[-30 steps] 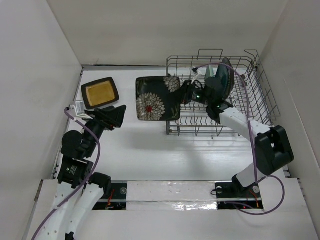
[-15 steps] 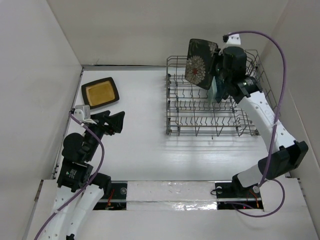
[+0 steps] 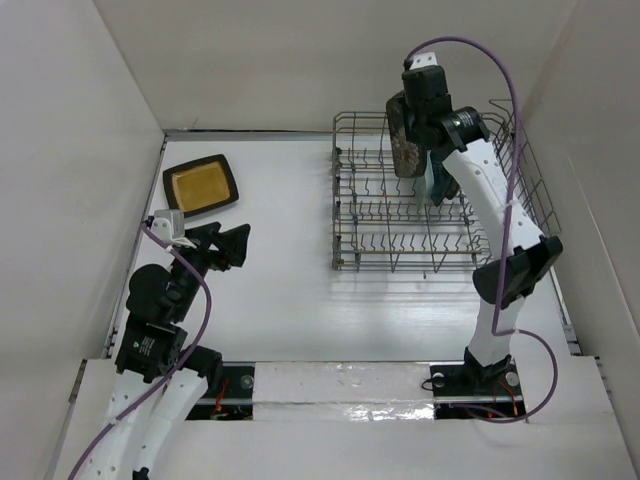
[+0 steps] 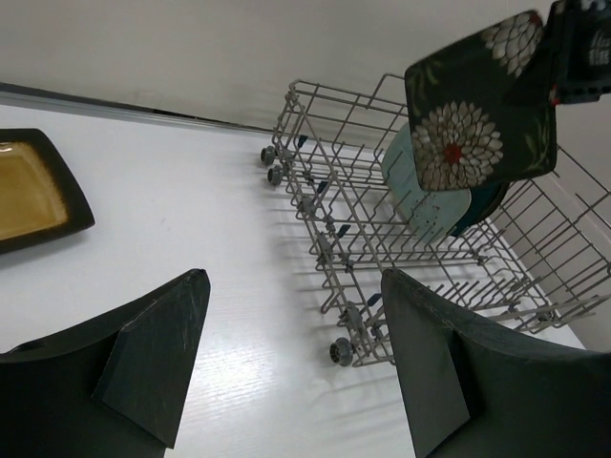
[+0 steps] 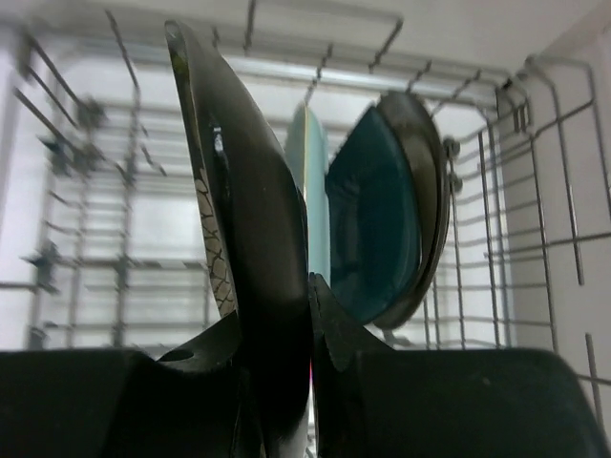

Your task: Load the plates into the dish rack

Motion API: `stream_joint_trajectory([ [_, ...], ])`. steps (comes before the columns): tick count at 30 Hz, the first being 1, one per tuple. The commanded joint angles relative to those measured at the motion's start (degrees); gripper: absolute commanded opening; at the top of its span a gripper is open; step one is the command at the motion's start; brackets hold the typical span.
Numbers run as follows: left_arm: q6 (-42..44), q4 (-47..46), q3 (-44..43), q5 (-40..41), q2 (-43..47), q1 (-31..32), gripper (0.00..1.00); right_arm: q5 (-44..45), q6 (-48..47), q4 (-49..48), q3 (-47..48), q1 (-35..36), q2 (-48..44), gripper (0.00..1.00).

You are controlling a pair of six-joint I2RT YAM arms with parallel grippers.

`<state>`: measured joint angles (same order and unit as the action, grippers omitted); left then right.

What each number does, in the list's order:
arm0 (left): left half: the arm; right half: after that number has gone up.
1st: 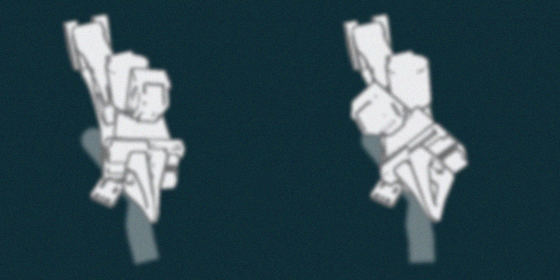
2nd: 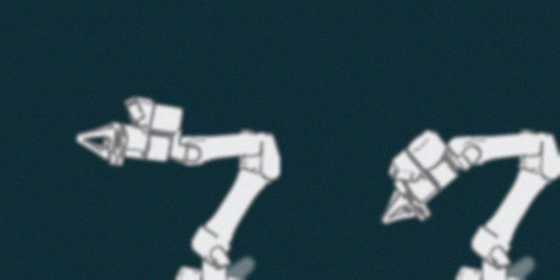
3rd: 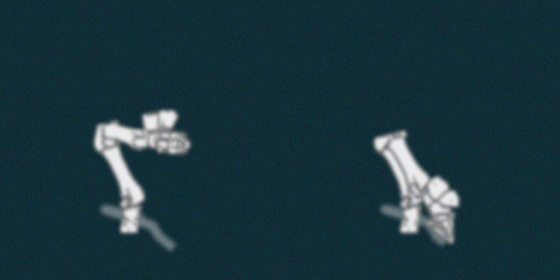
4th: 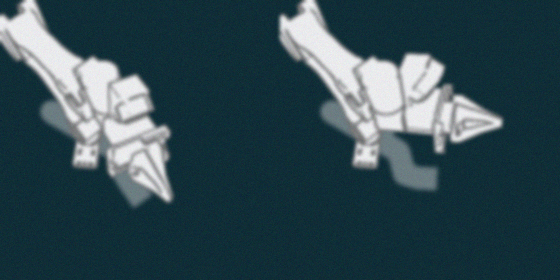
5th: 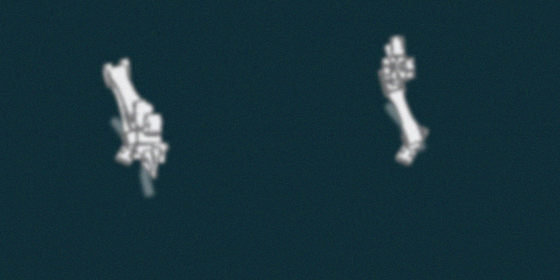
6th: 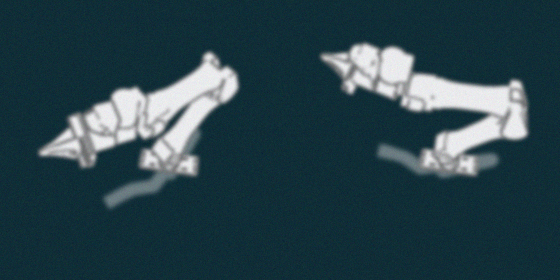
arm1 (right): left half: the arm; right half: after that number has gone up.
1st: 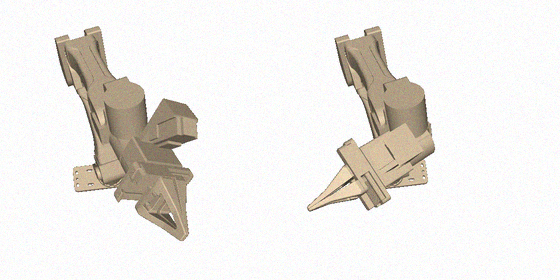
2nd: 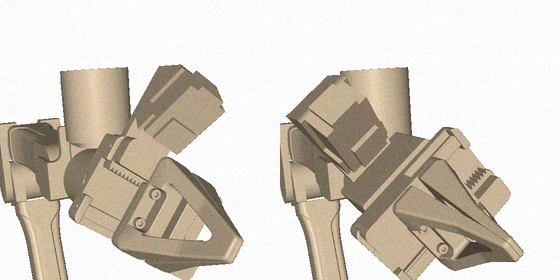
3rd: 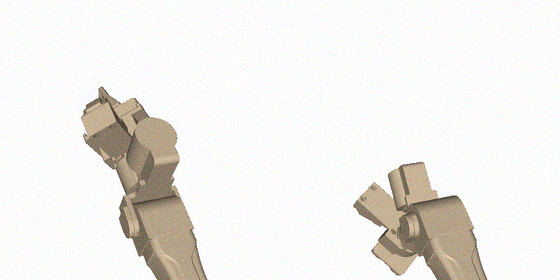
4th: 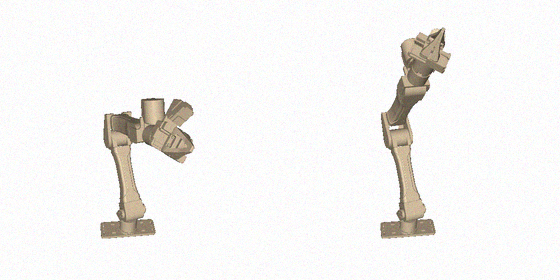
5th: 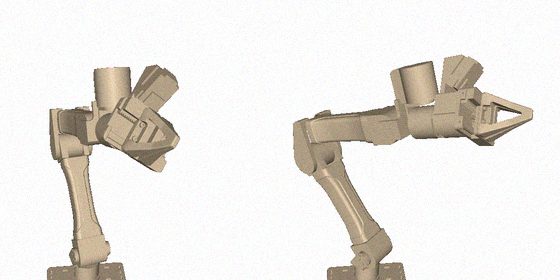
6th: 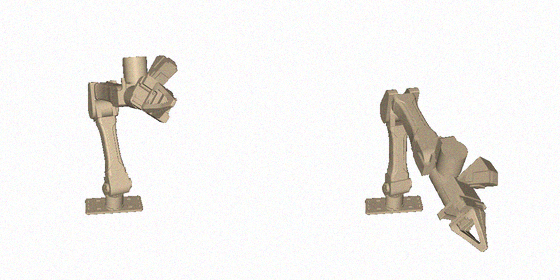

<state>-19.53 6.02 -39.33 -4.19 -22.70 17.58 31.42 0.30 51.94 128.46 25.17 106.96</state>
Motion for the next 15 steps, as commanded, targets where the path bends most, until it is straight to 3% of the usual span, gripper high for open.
stream_joint_trajectory([
  [1, 0.9, -1.5, 0.0, 0.8, 0.5, 0.2, 0.7, 4.7, -1.6, 1.3, 7.0, -0.9, -0.4, 0.0],
  [15, 1.1, -1.0, 0.0, 1.6, 1.4, 0.2, 0.69, 4.5, -2.6, 6.8, 12.3, -4.9, 7.9, 0.0],
])
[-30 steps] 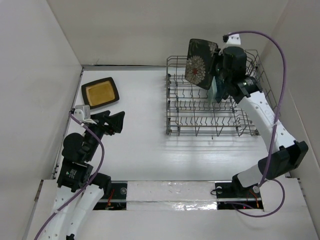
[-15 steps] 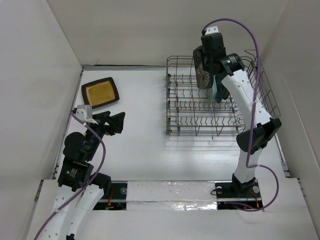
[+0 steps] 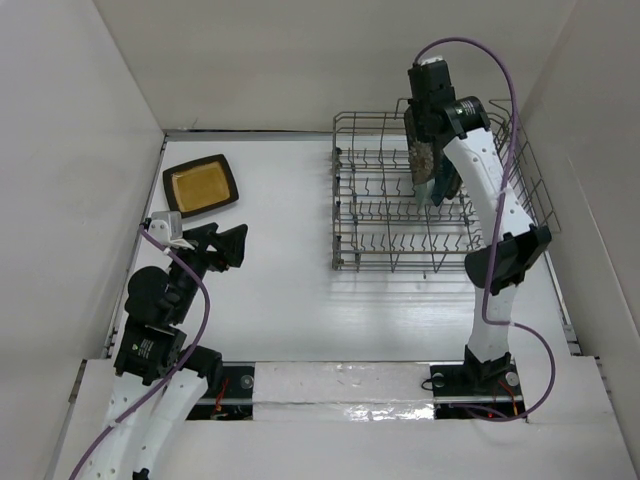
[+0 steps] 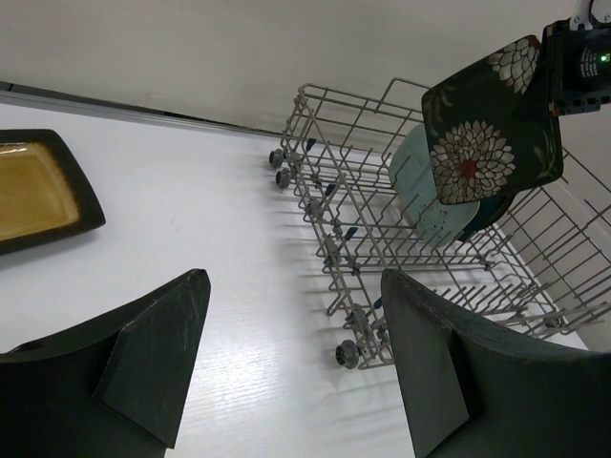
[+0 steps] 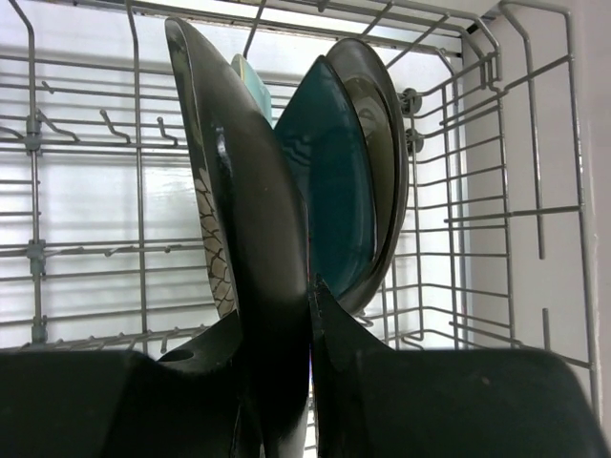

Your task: Load the plates into the dish rack

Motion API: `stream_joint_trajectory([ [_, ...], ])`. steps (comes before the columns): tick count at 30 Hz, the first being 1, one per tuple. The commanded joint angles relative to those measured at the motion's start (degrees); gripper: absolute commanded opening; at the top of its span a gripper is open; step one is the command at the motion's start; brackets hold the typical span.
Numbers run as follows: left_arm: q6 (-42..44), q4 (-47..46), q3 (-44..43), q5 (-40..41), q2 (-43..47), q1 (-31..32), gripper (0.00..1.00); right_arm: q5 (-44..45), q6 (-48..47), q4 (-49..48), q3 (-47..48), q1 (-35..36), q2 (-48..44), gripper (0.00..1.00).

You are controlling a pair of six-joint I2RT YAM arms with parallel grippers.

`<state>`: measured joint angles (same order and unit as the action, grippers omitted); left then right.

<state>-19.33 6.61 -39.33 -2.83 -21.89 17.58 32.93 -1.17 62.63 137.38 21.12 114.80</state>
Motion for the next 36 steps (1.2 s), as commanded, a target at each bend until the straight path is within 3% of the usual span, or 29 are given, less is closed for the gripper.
stream_joint_trajectory([
  [1, 0.8, -1.6, 0.0, 0.3, 0.7, 0.2, 0.69, 2.8, -1.0, -4.1, 3.1, -0.9, 0.4, 0.0],
  [13, 1.0, -1.7, 0.0, 0.2, 0.4, 0.2, 0.69, -0.8, 0.0, -5.5, -0.1, -2.1, 5.2, 0.0],
  [23, 1.1, -1.4, 0.0, 0.8, -0.3, 0.2, 0.69, 2.7, 1.1, -5.4, -0.6, -2.6, 8.2, 0.0],
  [29, 1.1, -1.6, 0.0, 0.5, -1.3, 0.2, 0.69, 4.0, 6.7, -13.8, -13.0, -2.6, -2.6, 0.0],
  [36, 0.9, -1.8, 0.0, -0.2, -1.0, 0.2, 0.69, 8.5, 10.7, -13.3, -15.4, -0.9, -4.5, 0.0],
])
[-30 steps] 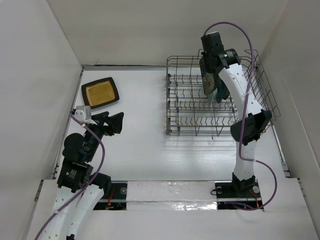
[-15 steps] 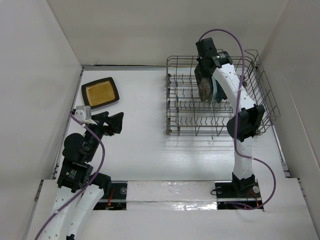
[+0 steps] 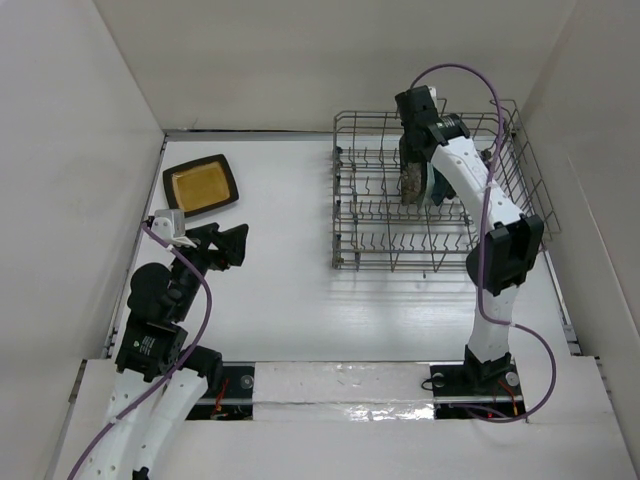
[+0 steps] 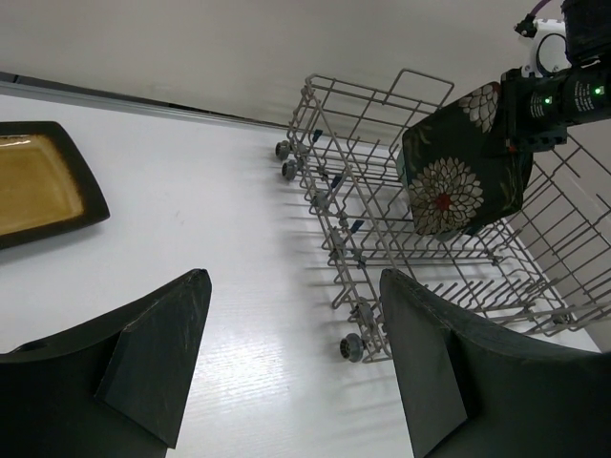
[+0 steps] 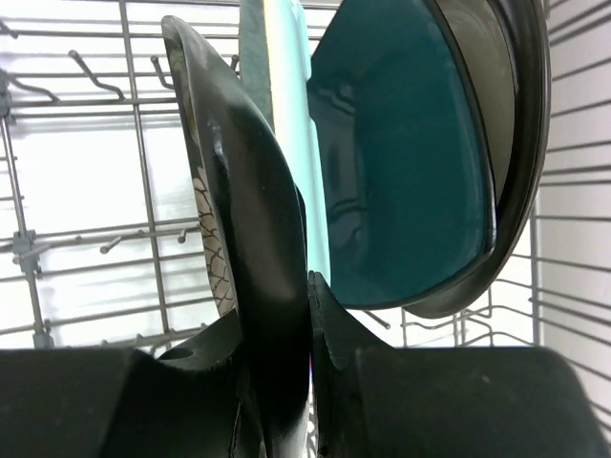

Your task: Load the plates into the dish rack

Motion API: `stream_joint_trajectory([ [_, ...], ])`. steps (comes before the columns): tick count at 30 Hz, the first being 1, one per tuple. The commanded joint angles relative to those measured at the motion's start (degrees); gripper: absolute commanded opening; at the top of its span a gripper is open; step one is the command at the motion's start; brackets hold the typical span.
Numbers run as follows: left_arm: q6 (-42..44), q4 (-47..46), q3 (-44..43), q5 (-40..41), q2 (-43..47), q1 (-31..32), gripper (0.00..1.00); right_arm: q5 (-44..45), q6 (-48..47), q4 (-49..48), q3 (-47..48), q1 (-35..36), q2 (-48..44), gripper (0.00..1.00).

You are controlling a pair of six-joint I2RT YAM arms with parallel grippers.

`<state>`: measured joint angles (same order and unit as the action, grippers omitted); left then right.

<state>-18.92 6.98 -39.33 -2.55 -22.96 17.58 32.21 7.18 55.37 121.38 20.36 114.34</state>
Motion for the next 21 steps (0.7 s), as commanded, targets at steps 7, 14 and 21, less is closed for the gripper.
stream_joint_trajectory([
  [7, 0.5, -2.1, 0.0, -0.9, 0.2, 0.2, 0.69, 9.2, 2.4, -5.5, 3.0, -0.8, -0.3, 0.0],
  [14, 0.5, -2.1, 0.0, -0.8, -1.2, 0.2, 0.69, 8.5, -1.4, -5.5, 12.2, -2.0, 8.0, 0.0],
  [21, 0.3, -2.2, 0.0, -0.5, -3.4, 0.2, 0.67, 6.7, -3.4, -7.4, 16.7, -2.0, 12.8, 0.18],
])
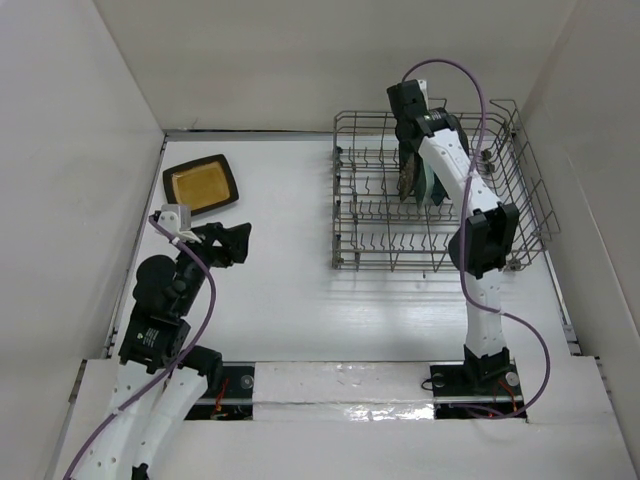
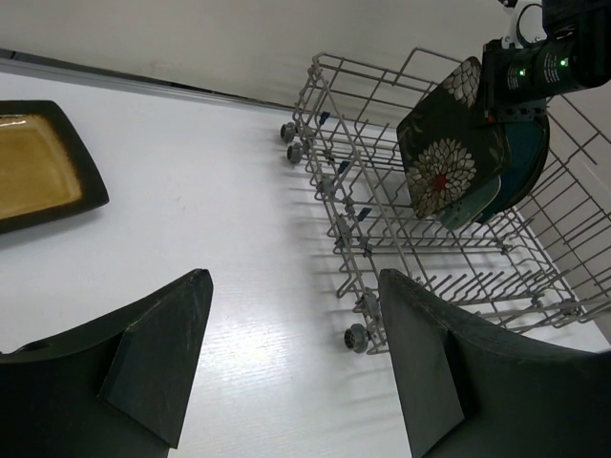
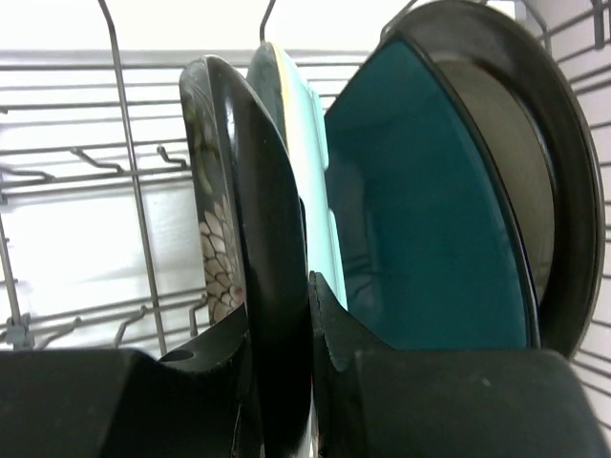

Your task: Load the plates into the dish rack

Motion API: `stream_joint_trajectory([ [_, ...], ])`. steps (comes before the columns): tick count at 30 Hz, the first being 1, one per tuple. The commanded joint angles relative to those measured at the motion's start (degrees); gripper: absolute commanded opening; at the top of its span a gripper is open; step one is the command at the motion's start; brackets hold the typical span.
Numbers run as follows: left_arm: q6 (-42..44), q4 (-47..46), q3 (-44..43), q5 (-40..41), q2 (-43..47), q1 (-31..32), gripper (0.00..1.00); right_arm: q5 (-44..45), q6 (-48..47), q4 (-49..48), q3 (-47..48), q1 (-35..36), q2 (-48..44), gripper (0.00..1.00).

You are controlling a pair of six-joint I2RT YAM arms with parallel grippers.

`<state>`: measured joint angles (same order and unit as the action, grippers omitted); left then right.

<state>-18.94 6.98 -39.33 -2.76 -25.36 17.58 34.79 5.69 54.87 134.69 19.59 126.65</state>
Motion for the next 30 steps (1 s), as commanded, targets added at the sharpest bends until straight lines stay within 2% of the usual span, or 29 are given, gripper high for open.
stream_joint_trajectory([
  [1, 0.3, -2.3, 0.0, -0.3, -1.3, 0.2, 0.67, 4.0, -2.3, -7.4, 3.1, -1.2, 0.5, 0.23],
  [3, 0.0, -2.5, 0.0, -0.3, -2.0, 0.2, 0.66, 3.2, -2.6, -9.2, 1.9, -1.2, -0.2, 0.34],
  [5, -0.2, -2.7, -0.1, -0.3, -2.5, 0.2, 0.66, 2.3, -3.0, -10.8, 0.6, -1.2, -1.3, 0.4],
  [6, -0.5, -2.8, 0.0, -0.3, -3.1, 0.2, 0.63, 1.2, -3.0, -11.5, -0.5, -1.2, -2.5, 0.46],
  [11, -1.5, -3.3, -0.6, -0.7, -4.9, 0.2, 0.39, -2.2, -3.1, -14.4, -2.9, -0.7, -6.1, 0.52],
  [12, -1.8, -3.4, -0.7, -0.6, -5.4, 0.2, 0.3, -3.0, -3.1, -14.9, -3.6, -0.7, -6.9, 0.53],
  [14, -2.4, -3.6, -1.3, 0.2, -6.0, 0.2, 0.25, -4.2, -3.1, -17.6, -8.2, 1.2, -10.7, 0.55],
  [18, -3.7, -3.3, -3.4, 2.0, -9.3, 0.2, 0.02, -10.9, -2.2, -25.0, -18.1, 4.0, -19.7, 0.74],
  [21, -5.7, -3.9, -5.0, 2.3, -11.9, 0.2, 0.0, -16.4, -1.3, -31.6, -28.1, 7.2, -28.3, 0.83],
  [23, -7.2, -5.7, -5.8, 2.3, -13.3, 0.2, 0.0, -18.5, 0.0, -35.6, -33.8, 9.0, -35.2, 0.83],
  [24, -8.9, -6.4, -6.0, 2.3, -15.1, 0.2, 0.0, -21.0, 0.8, -38.1, -40.2, 11.2, -37.7, 0.8],
  [26, -10.5, -8.4, -6.8, 2.3, -17.3, 0.2, 0.0, -24.3, 4.3, -45.7, -47.3, 13.8, -42.3, 0.66],
  [27, -12.2, -8.8, -7.3, 3.4, -20.0, 0.2, 0.0, -29.1, 6.3, -52.3, -55.2, 16.7, -46.6, 0.39],
  [28, -13.0, -9.3, -7.6, 5.1, -21.4, 0.2, 0.0, -31.9, 8.7, -56.8, -59.2, 18.2, -48.7, 0.23],
  [29, -13.9, -9.6, -8.6, 5.8, -22.7, 0.2, 0.01, -33.7, 9.7, -59.9, -62.7, 19.9, -50.4, 0.12],
  [30, -14.9, -9.8, -9.0, 6.5, -25.1, 0.2, 0.1, -34.2, 10.6, -62.1, -65.5, 21.3, -51.8, 0.01],
])
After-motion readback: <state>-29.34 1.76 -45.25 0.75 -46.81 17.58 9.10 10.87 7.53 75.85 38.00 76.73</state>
